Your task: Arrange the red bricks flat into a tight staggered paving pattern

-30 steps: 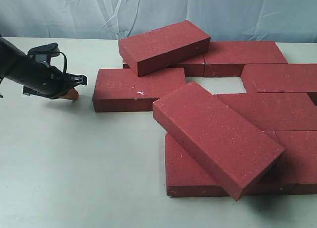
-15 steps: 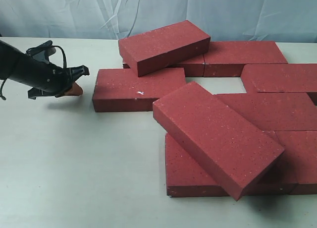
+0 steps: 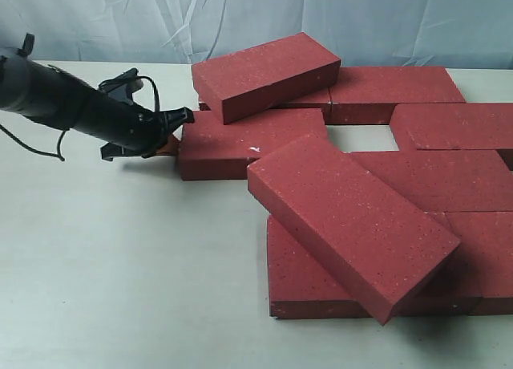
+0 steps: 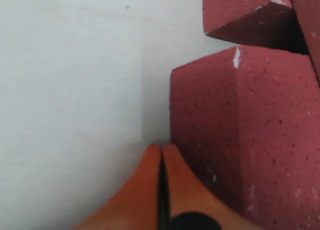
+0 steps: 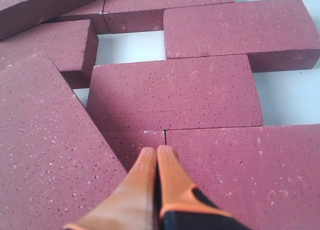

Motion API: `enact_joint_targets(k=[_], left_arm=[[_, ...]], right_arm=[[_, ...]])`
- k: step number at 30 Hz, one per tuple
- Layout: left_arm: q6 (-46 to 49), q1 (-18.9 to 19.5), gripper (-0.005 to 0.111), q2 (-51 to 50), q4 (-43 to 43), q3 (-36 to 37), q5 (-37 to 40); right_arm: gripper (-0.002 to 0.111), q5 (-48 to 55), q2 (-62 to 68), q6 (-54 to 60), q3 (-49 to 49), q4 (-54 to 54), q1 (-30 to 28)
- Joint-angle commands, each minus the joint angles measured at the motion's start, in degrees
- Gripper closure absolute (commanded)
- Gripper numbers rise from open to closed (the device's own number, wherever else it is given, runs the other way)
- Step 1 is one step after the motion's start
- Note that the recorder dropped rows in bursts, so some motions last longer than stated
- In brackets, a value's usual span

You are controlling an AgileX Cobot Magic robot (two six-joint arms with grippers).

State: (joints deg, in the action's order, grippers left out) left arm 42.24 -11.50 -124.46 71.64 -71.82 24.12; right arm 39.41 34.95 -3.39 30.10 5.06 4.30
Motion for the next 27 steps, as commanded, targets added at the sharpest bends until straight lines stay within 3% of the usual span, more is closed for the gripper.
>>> enact_joint_targets(k=[1, 17, 24, 27], left_arm=[[-0.2, -2.2, 0.107, -0.5, 0.8, -1.7, 0.6], [-0.2, -7.4, 0.107, -4.7, 5.8, -6.8, 2.4], [-1.1, -6.6, 0.107, -4.7, 3.8, -7.5, 3.2], [-8.3, -4.8, 0.107, -4.2, -2.8, -7.5, 3.2]], right_arm=[[0.109, -0.9, 0.3, 0.3, -0.2, -0.5, -0.2], [0.109, -1.0, 0.3, 0.3, -0.2, -0.5, -0.2], [0.109, -1.2, 0.3, 0.3, -0.2, -0.7, -0.2], [0.109, -1.2, 0.3, 0.3, -0.2, -0.8, -0.2]])
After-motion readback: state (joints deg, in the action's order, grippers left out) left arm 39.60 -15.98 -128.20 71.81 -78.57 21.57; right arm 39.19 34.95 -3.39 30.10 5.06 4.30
